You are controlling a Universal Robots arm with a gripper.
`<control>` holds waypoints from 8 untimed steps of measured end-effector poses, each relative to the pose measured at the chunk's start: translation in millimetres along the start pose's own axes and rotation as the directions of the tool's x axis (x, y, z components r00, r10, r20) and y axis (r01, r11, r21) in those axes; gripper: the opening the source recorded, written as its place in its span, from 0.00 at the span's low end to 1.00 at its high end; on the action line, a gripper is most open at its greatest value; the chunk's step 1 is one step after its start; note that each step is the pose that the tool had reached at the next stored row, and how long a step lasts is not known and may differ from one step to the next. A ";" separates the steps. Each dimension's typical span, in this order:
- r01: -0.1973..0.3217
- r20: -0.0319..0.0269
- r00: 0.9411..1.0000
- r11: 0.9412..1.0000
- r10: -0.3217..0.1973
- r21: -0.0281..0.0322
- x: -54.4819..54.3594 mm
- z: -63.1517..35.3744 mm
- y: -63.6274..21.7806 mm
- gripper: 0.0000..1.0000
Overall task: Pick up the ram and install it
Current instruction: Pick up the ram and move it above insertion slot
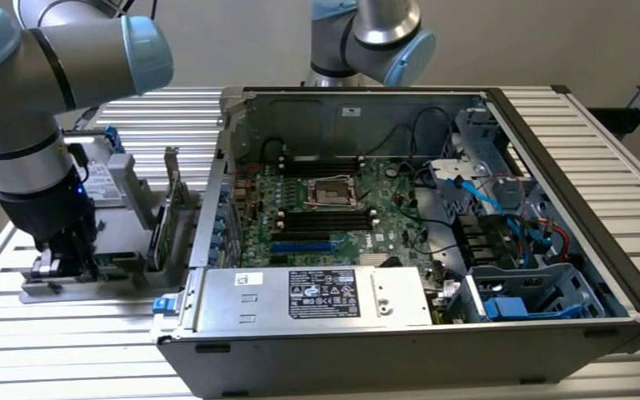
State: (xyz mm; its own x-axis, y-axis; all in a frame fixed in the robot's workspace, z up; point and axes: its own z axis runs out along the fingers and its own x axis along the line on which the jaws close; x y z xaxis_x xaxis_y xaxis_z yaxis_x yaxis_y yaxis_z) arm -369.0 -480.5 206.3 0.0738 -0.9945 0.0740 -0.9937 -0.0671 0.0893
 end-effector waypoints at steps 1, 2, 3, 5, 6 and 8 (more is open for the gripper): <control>-0.001 0.000 1.000 1.000 0.001 0.000 -0.1 -0.6 0.0 0.14; -0.001 0.000 1.000 1.000 0.001 0.000 -0.3 -1.1 0.0 0.14; -0.002 0.000 1.000 1.000 0.002 0.000 -0.3 -1.8 0.0 0.14; -0.003 0.000 1.000 1.000 0.003 0.000 -0.5 -3.2 0.1 0.14; -0.003 0.000 1.000 1.000 0.003 0.000 -0.6 -3.8 0.1 0.14; -0.004 0.000 1.000 1.000 0.004 0.000 -0.7 -4.8 0.1 0.14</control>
State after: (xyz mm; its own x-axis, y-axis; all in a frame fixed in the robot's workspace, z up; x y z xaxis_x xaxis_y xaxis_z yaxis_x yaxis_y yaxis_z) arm -368.7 -479.4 211.0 0.0697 -0.9948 0.0739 -0.9940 -0.0630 0.0892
